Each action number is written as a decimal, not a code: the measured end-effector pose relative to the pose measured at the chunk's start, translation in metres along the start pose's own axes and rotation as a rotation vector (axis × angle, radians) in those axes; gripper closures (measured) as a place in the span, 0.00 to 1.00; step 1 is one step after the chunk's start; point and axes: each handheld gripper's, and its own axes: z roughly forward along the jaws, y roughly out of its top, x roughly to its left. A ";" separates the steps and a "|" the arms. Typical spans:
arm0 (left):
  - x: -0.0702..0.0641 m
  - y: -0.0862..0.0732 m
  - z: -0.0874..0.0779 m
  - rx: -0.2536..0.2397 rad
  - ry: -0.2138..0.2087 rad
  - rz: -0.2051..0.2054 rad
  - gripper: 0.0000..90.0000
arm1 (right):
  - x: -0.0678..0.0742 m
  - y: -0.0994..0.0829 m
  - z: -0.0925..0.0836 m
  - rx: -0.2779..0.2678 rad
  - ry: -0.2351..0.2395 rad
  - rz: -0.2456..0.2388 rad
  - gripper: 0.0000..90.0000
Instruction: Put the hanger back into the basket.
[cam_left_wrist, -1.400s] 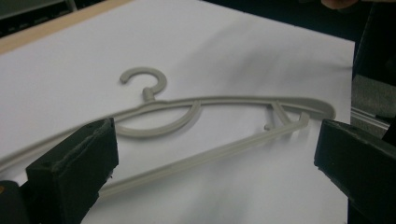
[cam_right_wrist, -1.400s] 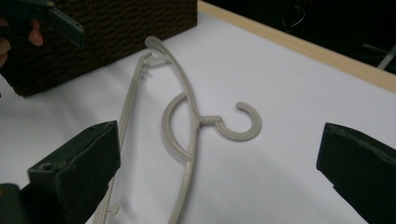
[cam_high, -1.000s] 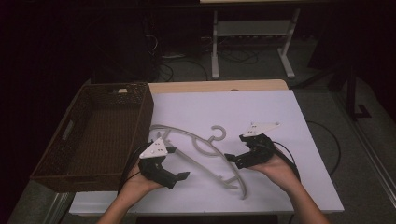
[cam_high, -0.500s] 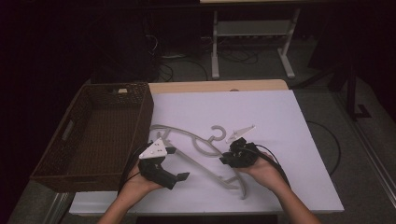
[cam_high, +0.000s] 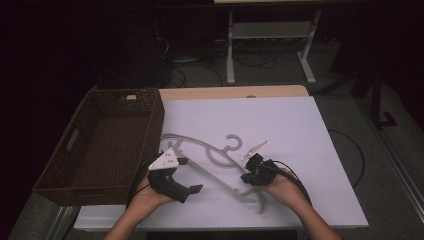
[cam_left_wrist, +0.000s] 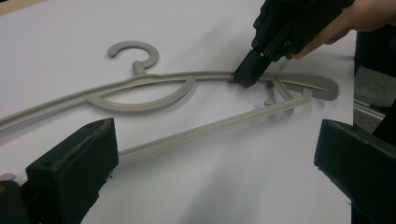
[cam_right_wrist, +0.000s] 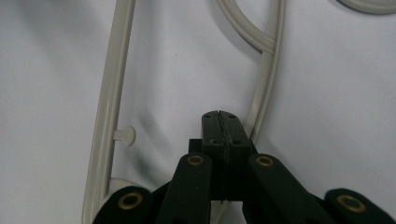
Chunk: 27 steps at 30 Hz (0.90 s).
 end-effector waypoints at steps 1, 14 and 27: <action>0.000 0.000 0.000 0.000 0.000 0.000 0.00 | 0.000 0.000 0.000 0.000 0.000 0.000 0.99; 0.001 0.000 0.000 -0.004 -0.004 -0.009 0.00 | -0.016 -0.007 -0.009 0.033 -0.099 0.026 0.99; 0.001 0.000 0.000 -0.001 -0.002 -0.011 0.00 | -0.070 -0.024 -0.024 0.023 -0.244 0.126 0.99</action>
